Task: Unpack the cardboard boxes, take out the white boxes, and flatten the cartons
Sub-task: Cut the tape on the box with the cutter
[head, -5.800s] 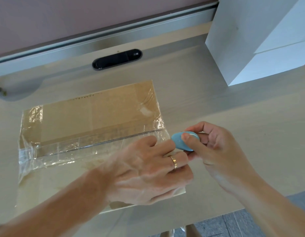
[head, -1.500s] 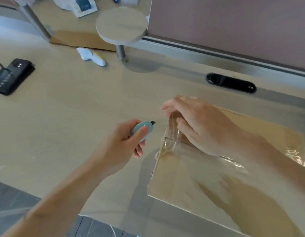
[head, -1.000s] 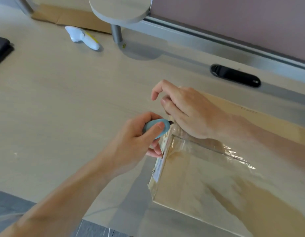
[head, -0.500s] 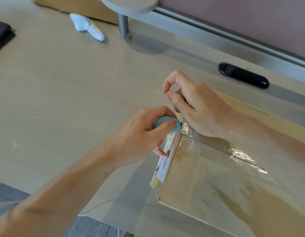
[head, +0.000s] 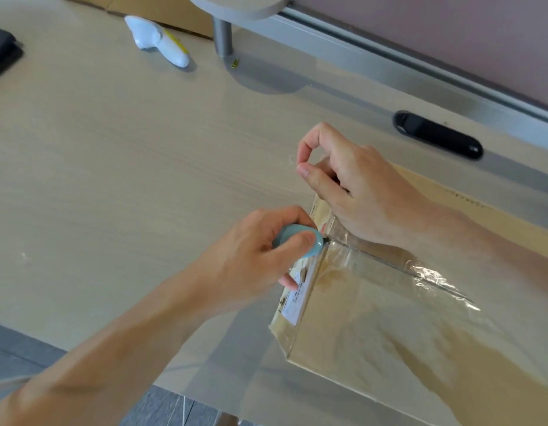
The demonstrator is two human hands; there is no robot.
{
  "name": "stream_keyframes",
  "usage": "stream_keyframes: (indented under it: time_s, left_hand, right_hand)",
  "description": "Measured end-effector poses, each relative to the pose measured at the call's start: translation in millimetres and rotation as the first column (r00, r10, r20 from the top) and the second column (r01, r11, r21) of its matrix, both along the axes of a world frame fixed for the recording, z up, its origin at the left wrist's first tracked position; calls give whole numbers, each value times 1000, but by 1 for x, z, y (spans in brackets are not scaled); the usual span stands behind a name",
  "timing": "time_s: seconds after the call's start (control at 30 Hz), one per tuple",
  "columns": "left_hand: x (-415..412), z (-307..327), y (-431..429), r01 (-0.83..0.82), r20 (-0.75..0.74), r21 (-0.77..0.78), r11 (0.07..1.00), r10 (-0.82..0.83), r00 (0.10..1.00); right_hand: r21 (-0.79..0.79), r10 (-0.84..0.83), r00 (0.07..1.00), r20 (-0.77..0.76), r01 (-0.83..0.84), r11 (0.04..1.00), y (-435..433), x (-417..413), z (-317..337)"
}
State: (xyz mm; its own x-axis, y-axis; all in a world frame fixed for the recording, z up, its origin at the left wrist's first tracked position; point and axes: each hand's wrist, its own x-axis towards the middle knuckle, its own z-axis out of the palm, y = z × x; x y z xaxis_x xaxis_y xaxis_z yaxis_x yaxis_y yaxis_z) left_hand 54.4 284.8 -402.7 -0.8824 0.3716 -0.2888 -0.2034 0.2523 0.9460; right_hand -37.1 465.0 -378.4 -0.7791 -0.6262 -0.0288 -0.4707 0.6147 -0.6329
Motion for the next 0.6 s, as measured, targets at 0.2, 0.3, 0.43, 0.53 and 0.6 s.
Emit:
stream_keyframes:
  time_s: [0.2, 0.3, 0.43, 0.53, 0.6]
  left_hand:
    - [18, 8, -13, 118, -14, -154, 981, -122, 992]
    - [22, 10, -16, 134, -5, -142, 981, -136, 991]
    - [16, 7, -20, 28, 17, -49, 998, -27, 999]
    - [9, 10, -17, -197, -53, -19, 980, 195, 979]
    - [5, 17, -9, -210, -223, -123, 970, 179, 958]
  right_hand:
    - [-1, -16, 1000, -10, 16, 1000, -1, -1, 3]
    - [19, -15, 999, -29, 15, 1000, -1, 0, 4]
    - [17, -1, 998, -64, 2, 1000, -2, 5, 7]
    - [-85, -105, 978, -183, 90, 992, 9, 14, 18]
    - [-146, -222, 954, -201, 195, 970, 27, 25, 26]
